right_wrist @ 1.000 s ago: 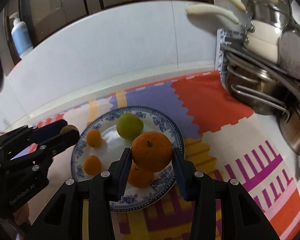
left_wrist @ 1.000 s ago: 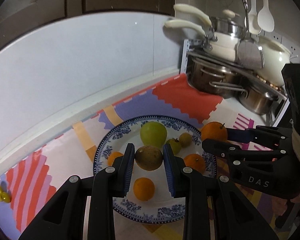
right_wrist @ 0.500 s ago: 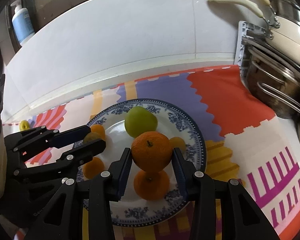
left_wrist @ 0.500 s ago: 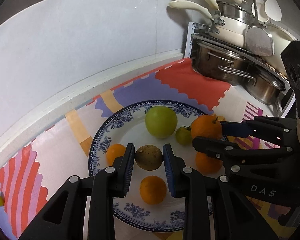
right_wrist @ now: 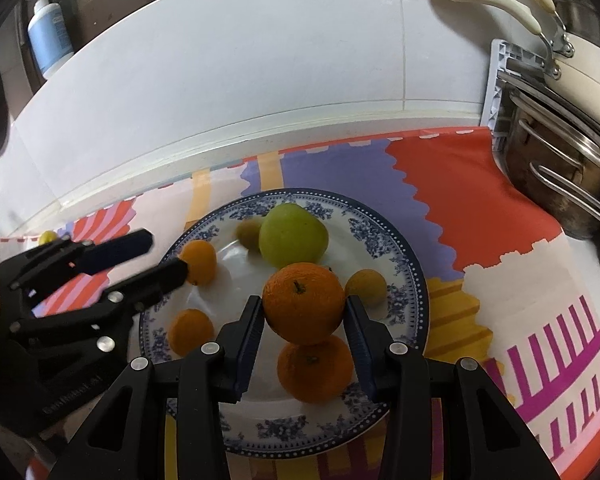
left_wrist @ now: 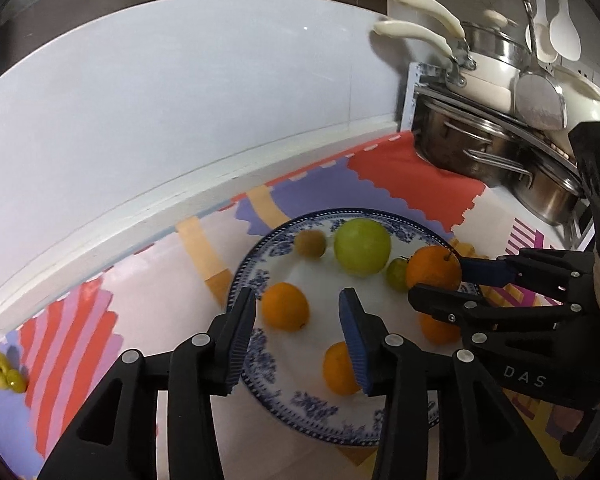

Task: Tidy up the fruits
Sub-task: 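Carry the brown fruit and orange over the plate and open both tools, then lift both tools off the plate and move toward the yellow apple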

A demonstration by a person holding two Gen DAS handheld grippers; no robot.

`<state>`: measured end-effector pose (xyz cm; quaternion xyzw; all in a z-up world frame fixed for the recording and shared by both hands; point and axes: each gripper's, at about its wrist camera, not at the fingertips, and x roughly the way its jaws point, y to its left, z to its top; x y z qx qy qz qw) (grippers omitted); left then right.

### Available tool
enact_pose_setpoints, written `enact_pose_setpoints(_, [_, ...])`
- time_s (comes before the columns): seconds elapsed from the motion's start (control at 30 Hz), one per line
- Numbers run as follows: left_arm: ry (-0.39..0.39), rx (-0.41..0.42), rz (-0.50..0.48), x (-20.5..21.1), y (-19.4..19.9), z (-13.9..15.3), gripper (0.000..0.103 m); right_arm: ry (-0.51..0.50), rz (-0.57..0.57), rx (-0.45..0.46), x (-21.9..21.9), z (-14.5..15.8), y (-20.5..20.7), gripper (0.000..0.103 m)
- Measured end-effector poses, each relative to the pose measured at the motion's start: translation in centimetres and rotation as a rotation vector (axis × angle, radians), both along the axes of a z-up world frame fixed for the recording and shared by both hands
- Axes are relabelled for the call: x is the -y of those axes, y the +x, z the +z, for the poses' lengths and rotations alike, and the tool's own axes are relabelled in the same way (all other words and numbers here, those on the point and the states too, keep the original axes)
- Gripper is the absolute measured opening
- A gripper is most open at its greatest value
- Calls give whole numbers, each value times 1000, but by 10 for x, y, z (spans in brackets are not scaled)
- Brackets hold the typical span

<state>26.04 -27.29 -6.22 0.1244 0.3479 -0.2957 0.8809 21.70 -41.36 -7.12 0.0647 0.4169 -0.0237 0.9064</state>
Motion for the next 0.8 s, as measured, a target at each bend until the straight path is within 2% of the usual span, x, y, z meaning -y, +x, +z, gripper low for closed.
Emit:
enact_pose_setpoints(0.07, [1,9,15,-4,-2,2,46,-8,1,-2,-3,1,0,43])
enact_pose_setpoints(0.13, [0,13,25,-8,-4,3,48,-10,-2,3,-5,3,-1,56])
enact_pose_setpoints(0.53, [-12,46,86,-34,-23,15,51,-30,-13,33,-14,13,-16,56])
enact_pose_setpoints(0.8, [-53,79,129,-54,-40,36,51,-51,-7,92,-26,33,-33,56])
